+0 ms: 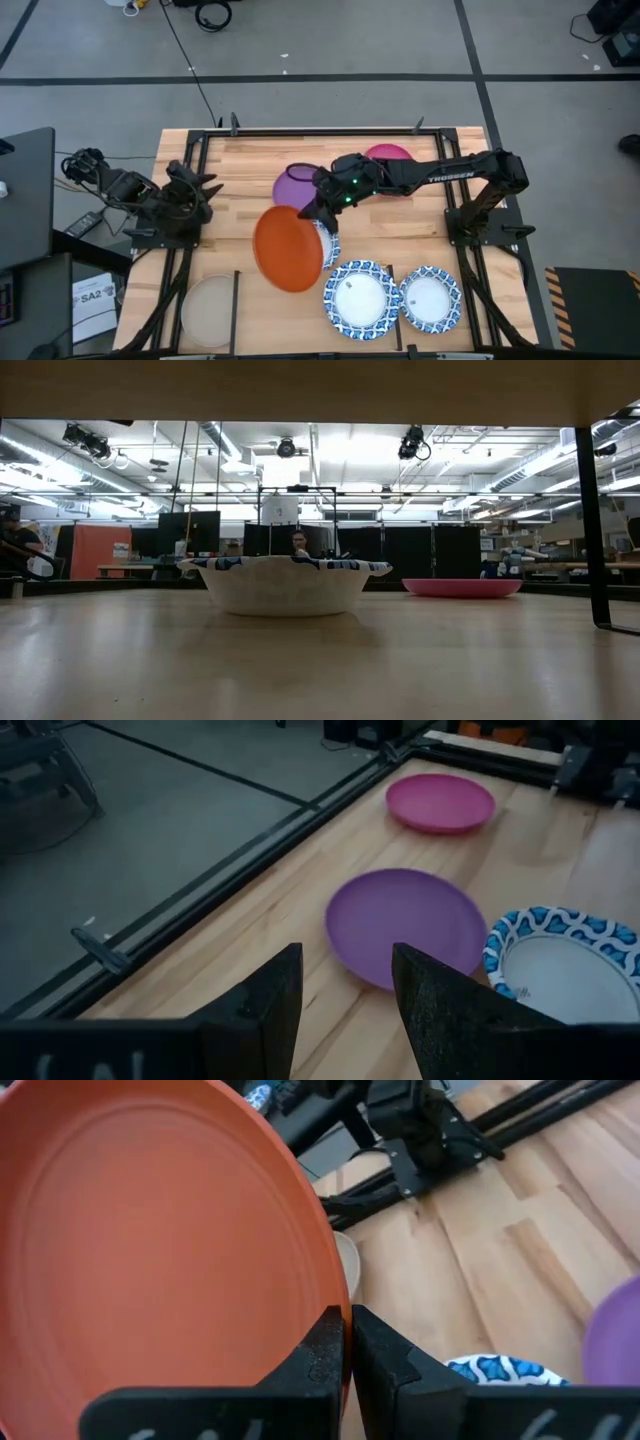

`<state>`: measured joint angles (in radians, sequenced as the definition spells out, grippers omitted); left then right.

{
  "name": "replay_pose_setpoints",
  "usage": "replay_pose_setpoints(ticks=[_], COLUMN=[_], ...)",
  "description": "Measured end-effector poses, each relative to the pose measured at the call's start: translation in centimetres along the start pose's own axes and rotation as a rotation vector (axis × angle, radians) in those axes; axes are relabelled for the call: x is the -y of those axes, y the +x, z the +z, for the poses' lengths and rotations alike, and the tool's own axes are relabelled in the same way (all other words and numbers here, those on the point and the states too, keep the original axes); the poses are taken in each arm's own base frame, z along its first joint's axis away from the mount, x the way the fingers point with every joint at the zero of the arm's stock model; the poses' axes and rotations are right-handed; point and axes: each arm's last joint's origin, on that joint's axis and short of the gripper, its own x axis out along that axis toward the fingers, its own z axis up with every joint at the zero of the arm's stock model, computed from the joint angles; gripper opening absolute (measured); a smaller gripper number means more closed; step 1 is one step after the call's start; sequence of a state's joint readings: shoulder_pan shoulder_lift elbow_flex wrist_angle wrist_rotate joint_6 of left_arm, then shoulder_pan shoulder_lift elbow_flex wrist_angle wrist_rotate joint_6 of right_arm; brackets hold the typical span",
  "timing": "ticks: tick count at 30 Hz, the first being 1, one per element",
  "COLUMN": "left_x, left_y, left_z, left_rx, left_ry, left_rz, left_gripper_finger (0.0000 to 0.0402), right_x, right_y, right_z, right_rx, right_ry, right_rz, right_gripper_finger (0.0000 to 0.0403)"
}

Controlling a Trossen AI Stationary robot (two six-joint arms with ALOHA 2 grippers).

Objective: Place and stack plates onto a shelf
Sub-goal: Put the orange plate on the shelf

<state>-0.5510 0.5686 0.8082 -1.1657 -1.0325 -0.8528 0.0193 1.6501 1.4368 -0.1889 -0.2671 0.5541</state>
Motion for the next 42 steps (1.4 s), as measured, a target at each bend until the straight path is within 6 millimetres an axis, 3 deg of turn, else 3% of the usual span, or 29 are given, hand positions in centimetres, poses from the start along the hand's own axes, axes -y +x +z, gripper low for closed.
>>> replay_pose_setpoints(ticks=[9,15,29,35,42], left_x=[0.4,0.5,0.8,0.8,0.8], left_y=[0.0,0.0,0.0,0.0,0.0], left_z=[0.4,0.4,0.5,0.5,0.5], left_rx=[0.026,0.011,-0.009,-0.009,-0.01], left_ry=[0.003,-0.005,-0.029,-0.028,-0.028], left_rz=[-0.018,-0.045,-0.09,-0.089,-0.09], left_gripper_finger=[0.0162,0.0162,0.0162,0.0162,0.0162], right_x=[-3.6,-4.8,-5.8,-5.9,-5.4], right_y=[-1.5,-1.4,6.0,7.8,8.6], right_z=[2.0,1.3,-1.4,-1.9,-2.6], right_rx=[0.045,0.042,-0.159,-0.249,-0.295], right_ry=[-0.174,-0.166,-0.207,-0.254,-0.238], right_rz=[-0.094,-0.115,-0.034,-0.059,-0.06], right_gripper_finger=[0.0018,0.0018,0.0018,0.0018,0.0018])
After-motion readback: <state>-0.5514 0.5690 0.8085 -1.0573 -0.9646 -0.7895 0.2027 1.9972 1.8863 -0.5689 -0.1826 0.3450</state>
